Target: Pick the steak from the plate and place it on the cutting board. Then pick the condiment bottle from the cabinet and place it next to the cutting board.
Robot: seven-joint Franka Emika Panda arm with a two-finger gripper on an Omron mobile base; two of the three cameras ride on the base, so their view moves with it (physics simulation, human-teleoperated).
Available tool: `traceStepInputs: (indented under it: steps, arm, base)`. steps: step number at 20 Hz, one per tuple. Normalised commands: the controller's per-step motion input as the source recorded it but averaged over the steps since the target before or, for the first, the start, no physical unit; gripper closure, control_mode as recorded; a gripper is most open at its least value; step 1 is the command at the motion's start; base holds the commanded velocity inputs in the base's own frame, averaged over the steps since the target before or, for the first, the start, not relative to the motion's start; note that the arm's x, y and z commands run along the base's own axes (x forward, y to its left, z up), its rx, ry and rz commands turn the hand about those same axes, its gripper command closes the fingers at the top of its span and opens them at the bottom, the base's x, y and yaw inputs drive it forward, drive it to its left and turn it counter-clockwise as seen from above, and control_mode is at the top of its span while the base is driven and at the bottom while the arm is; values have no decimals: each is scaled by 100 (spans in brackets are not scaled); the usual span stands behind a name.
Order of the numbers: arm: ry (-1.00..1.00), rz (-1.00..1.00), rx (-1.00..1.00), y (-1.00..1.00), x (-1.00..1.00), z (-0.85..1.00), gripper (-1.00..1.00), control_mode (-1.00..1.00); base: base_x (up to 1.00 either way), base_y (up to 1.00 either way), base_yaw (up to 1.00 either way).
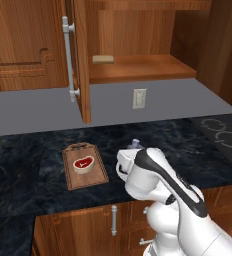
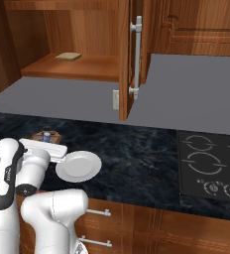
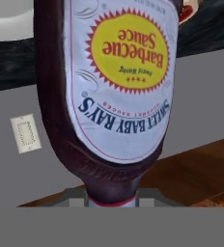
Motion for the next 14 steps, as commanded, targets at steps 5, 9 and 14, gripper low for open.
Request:
traceStepInputs:
  steps: [5,9,14]
  arm:
    - [2,0,0,20,0,-2,100,-100]
    - [1,0,0,23,0,0,100,-100]
    - [0,0,0,28,0,0,100,-100]
  base:
    - [0,0,0]
    - [0,0,0]
    - [0,0,0]
